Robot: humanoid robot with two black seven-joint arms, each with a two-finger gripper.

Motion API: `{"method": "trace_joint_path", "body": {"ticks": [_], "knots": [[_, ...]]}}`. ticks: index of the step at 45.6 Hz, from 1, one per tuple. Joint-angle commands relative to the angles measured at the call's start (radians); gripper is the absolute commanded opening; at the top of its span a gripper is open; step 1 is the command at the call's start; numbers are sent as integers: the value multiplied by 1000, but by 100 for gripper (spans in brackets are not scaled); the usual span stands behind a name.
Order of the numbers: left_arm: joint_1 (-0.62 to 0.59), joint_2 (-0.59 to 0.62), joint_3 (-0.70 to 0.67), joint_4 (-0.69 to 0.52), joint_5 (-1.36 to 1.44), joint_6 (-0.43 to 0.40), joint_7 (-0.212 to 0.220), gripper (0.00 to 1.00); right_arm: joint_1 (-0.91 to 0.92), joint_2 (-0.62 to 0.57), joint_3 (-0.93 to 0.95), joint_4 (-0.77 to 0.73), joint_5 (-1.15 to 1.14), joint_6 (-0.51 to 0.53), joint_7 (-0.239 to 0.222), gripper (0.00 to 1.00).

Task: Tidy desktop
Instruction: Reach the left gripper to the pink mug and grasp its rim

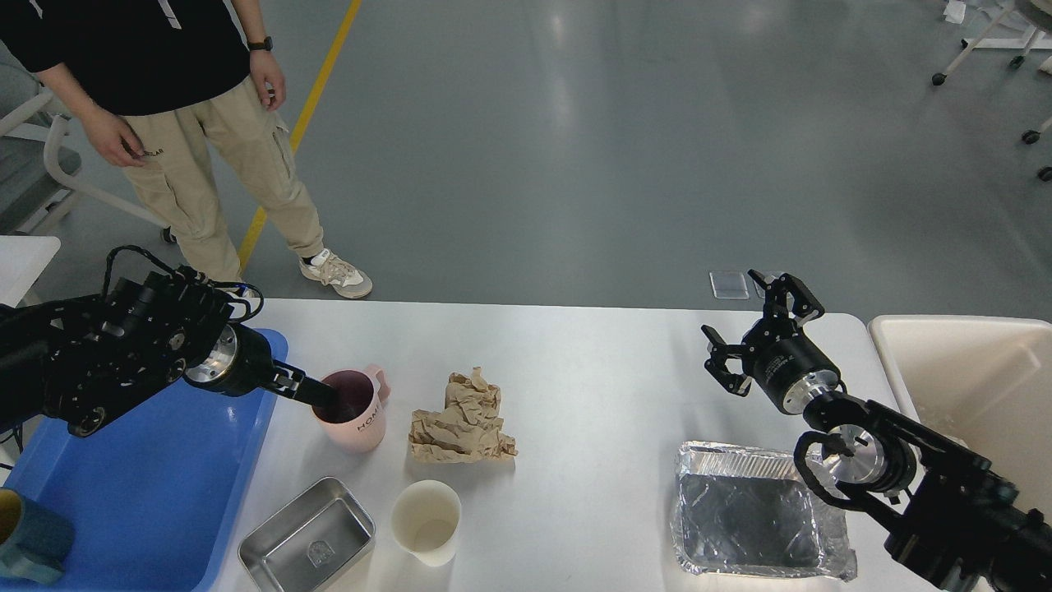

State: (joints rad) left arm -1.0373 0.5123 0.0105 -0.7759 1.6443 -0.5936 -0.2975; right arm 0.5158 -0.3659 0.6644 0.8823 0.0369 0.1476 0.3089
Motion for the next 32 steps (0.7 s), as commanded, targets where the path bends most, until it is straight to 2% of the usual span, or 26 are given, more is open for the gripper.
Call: {"method": "trace_joint_path", "body": {"ticks": [1,8,12,17,32], "knots": [[2,-37,0,32,0,2,-9,76,0,-4,1,0,0,1,-1,100],[2,-64,5,55,2,2,-15,59,0,-19,3,0,0,3,1,100],[5,-69,6,58,12,0,-35,49,-2,-21,3,0,-2,4,1,100],[14,-67,6,58,43,-2,-77,30,0,-21,3,0,0,4,1,100],[14,-61,6,58,58,-5,-156,8,-3,-19,3,-2,-2,4,1,100]]}}
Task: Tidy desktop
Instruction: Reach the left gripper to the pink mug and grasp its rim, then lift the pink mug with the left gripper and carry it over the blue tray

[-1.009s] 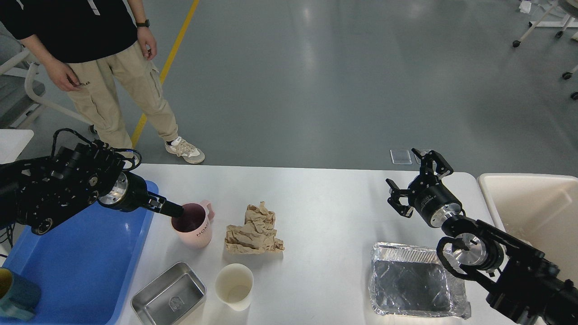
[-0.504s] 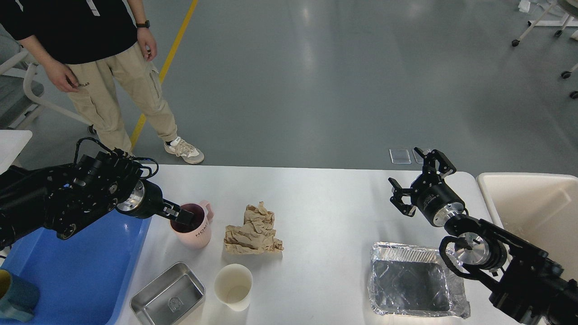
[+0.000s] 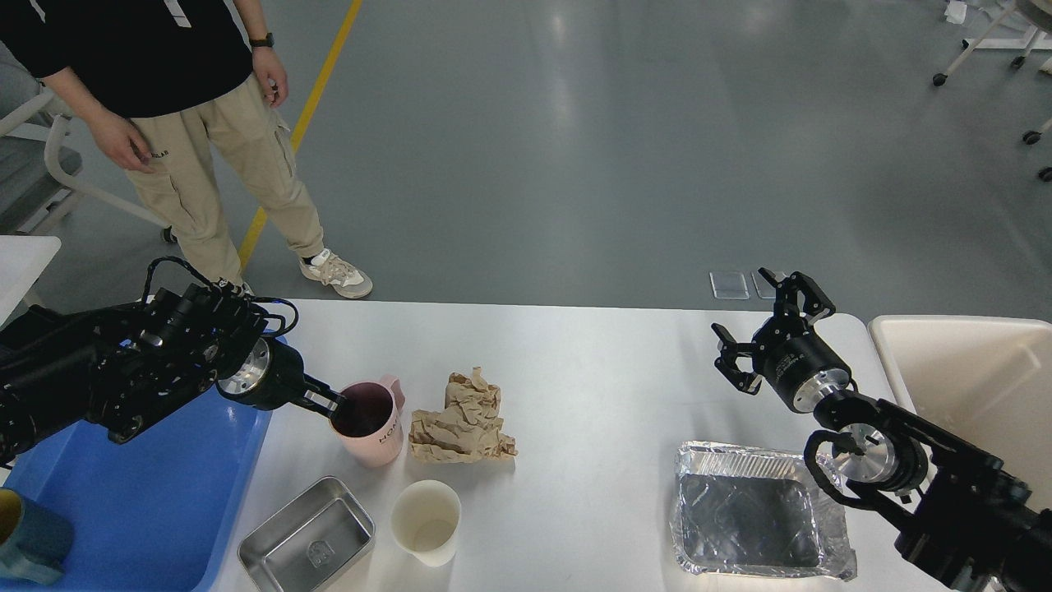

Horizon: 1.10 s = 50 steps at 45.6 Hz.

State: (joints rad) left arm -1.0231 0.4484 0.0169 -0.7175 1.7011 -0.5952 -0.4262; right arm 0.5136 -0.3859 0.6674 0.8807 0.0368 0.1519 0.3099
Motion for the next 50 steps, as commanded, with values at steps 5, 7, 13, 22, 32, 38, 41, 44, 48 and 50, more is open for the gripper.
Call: {"method": "trace_joint_path", "body": {"ticks": [5,7,13,22,32,38,41,44,48,50], "knots": [[-5,4,0,0,8,-5,-49,2,-1,1,-2,0,0,0,0,100],[-6,9,-2,0,11,-6,-55,2,-1,1,-2,0,0,0,0,100],[-12,42,-8,-11,8,-9,-59,1,-4,2,-3,-6,-2,0,0,100],[-84,160,-28,-105,-6,-28,-88,2,-6,15,-5,-11,-17,0,0,100],[-123,318,-92,-212,-89,-48,-88,2,-6,16,-9,-12,-17,-3,0,100],[-115,458,-126,-322,-93,-69,-88,2,-4,19,-9,-12,-18,-3,0,100],[-111,536,-124,-381,-92,-71,-88,2,-3,18,-11,-12,-18,-3,0,100],[-110,605,-124,-431,-92,-71,-88,3,-3,18,-11,-12,-18,-3,0,100],[-109,694,-124,-499,-92,-74,-88,3,-3,18,-11,-12,-18,-3,0,100],[-109,731,-124,-525,-92,-74,-88,3,-3,18,-11,-12,-18,-2,0,100]]}}
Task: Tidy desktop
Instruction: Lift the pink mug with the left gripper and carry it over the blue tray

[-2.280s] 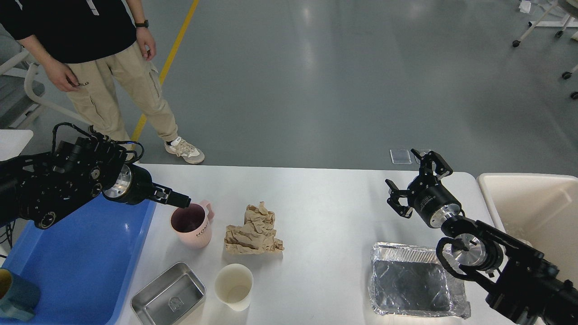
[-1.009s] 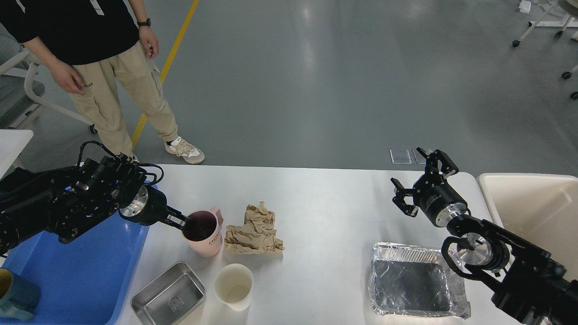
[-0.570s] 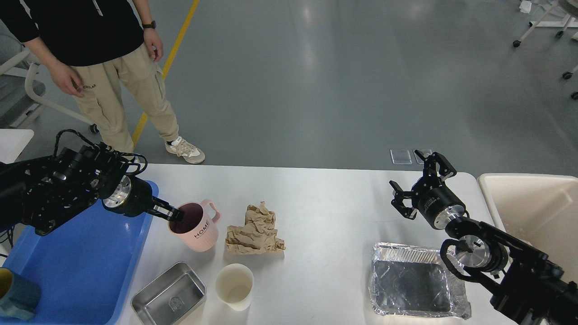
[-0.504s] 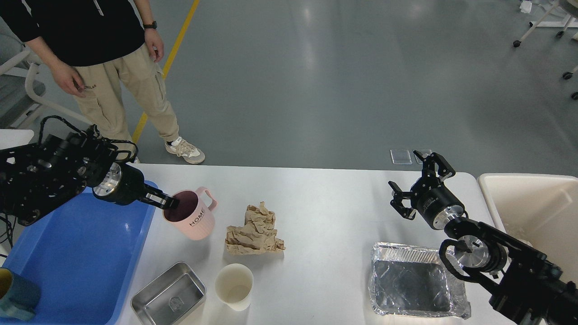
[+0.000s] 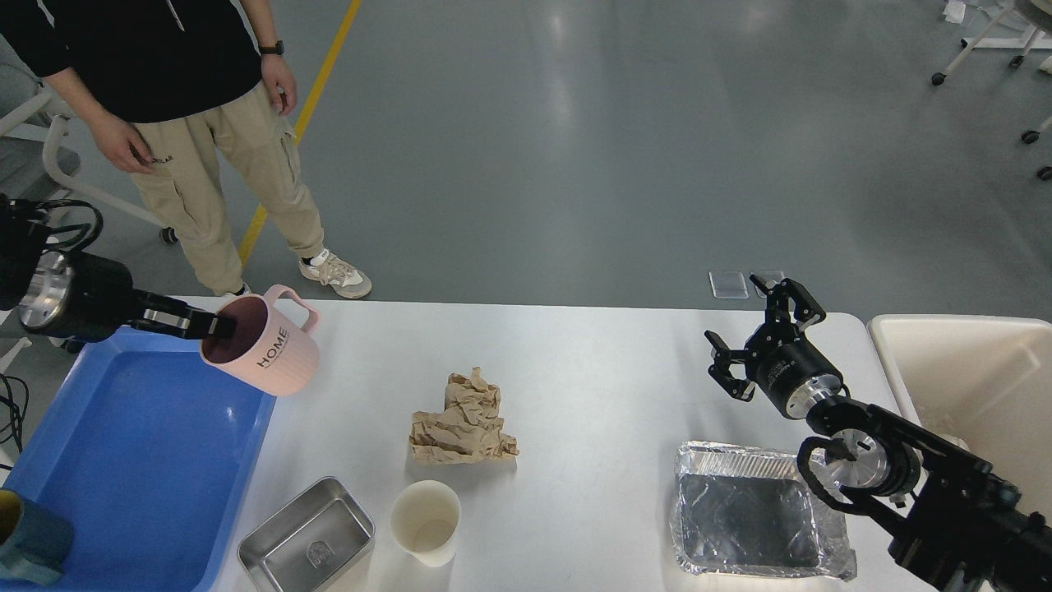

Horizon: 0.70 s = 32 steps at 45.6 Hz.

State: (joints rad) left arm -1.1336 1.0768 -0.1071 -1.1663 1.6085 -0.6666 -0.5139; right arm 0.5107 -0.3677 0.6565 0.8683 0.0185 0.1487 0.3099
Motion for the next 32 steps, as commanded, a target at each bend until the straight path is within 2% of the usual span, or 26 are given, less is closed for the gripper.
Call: {"method": "trace_joint_path", "body": {"ticks": [1,15,26,32], "knots": [[3,118,1,-88,1,-2,0,3,0,1,0,0,0,2,0,100],[9,325,12,-243,16,-8,0,4,-4,12,0,0,0,2,0,100],[83,433,10,-254,100,-4,-12,4,-3,7,0,8,0,2,0,100],[123,430,10,-253,134,9,-12,4,-12,6,0,11,0,3,0,100]]}}
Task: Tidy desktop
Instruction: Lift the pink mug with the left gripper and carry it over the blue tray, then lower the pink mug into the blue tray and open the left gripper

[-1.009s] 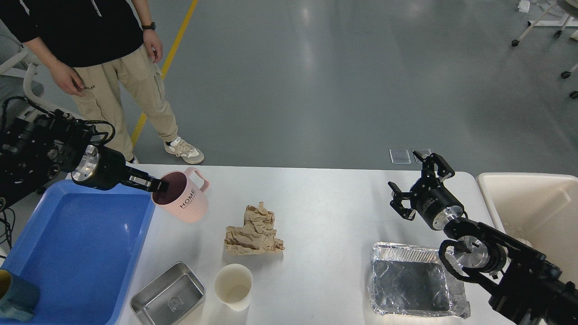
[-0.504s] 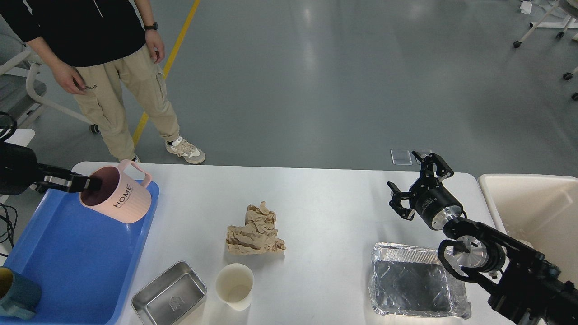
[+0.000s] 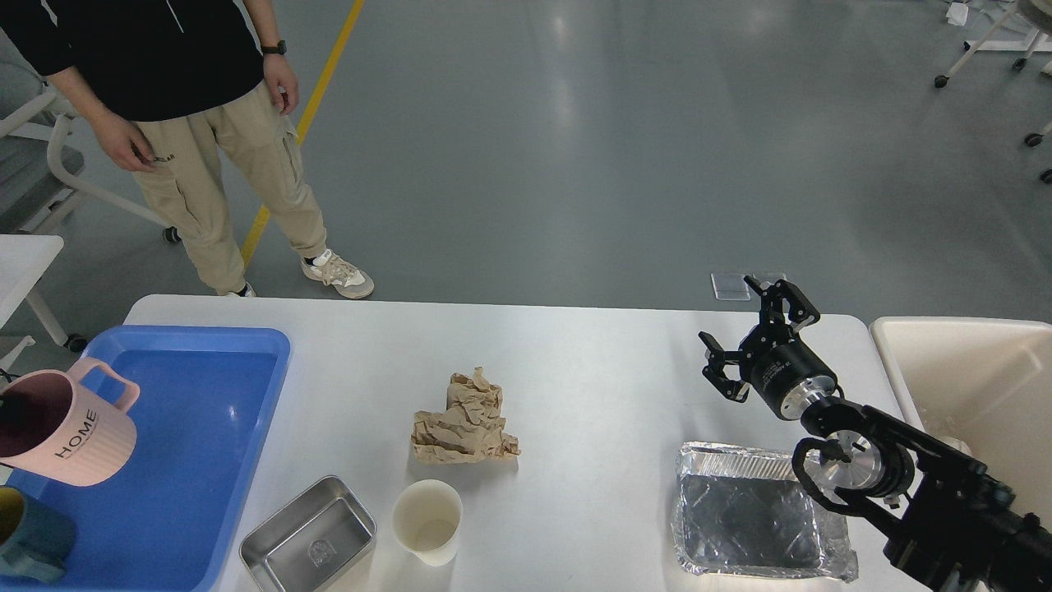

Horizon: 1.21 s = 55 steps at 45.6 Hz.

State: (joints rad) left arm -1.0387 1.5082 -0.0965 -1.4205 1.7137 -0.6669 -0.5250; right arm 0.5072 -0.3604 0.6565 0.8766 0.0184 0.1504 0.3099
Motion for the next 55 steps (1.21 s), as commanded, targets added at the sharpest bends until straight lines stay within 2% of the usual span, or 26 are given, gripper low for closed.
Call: {"method": "trace_joint_path", "body": {"ticks": [1,10,39,55], "knots": [[29,-5,0,2,38,10,-1,4,-9,-2,0,2,0,1,0,100],[45,-37,52,25,80,61,0,4,-10,-3,0,2,0,1,0,100],[126,-255,43,218,78,87,-4,5,10,-8,2,-7,0,8,-2,100],[187,-315,15,262,80,98,-9,6,37,-8,2,-24,0,9,0,100]]}}
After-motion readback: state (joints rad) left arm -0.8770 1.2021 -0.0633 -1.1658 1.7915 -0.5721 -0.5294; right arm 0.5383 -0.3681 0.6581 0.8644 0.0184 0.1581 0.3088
